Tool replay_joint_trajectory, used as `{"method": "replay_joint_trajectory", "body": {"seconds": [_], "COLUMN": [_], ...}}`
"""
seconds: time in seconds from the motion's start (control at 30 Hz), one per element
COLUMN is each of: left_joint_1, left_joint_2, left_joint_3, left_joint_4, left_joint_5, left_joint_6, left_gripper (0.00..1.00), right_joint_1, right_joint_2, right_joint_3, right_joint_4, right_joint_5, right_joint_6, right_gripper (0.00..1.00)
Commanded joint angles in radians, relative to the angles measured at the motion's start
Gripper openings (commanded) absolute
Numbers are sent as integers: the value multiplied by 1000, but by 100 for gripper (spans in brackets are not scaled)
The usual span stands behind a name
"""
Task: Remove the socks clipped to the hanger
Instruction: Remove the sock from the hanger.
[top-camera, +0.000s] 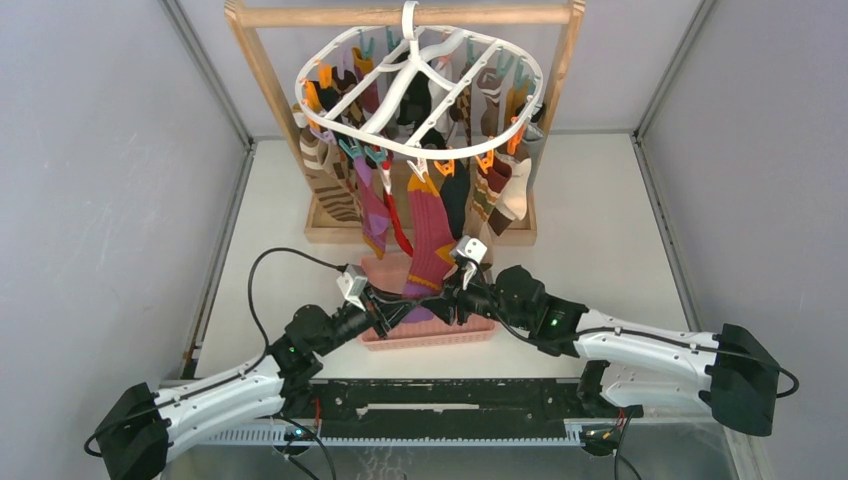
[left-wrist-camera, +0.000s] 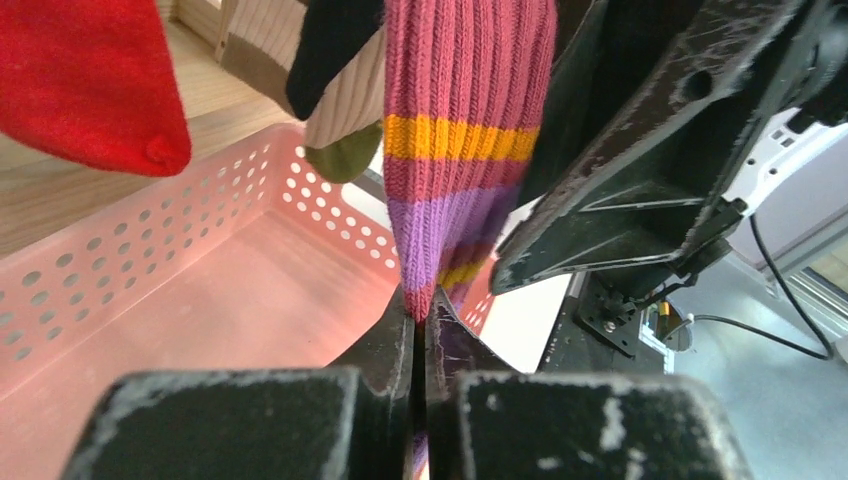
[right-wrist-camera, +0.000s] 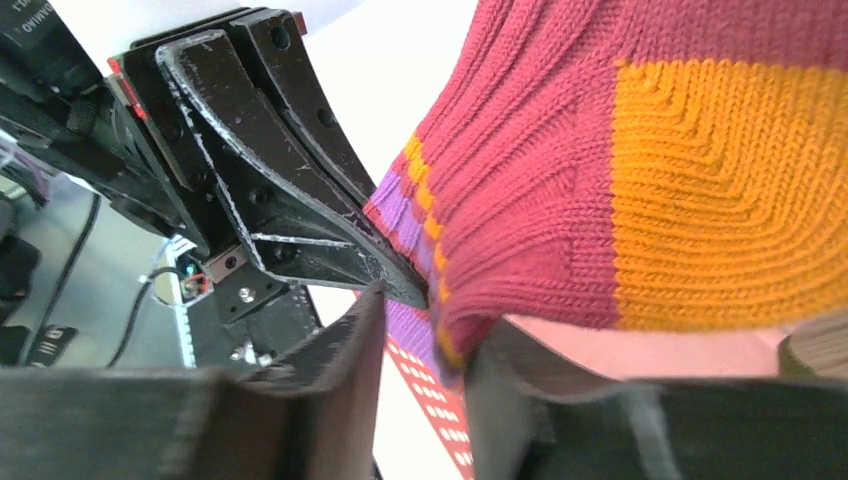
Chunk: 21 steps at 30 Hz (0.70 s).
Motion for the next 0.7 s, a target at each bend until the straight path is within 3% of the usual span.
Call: {"method": "replay_joint_trajectory", "body": {"seconds": [0.0,0.17,0.67], "left_joint_1": [-3,-3,-1], "left_joint_2": [-5,-48,-111], "left_joint_3": [48,81,240], "left_joint_4": [-27,-128,-352], "left_joint_5": [-68,-182,-307], "left_joint_6": [-5,14,102], "left_gripper": [0,0,0], "right_joint_1": [-2,16,138], "right_joint_2": [-54,-125,-279], "right_joint_3": [48,48,49], "right_joint_4": [-26,-105,-161], "right_joint_5": [42,147,370], "right_joint_6": [0,-5,-49], "right_gripper": [48,67,74]}}
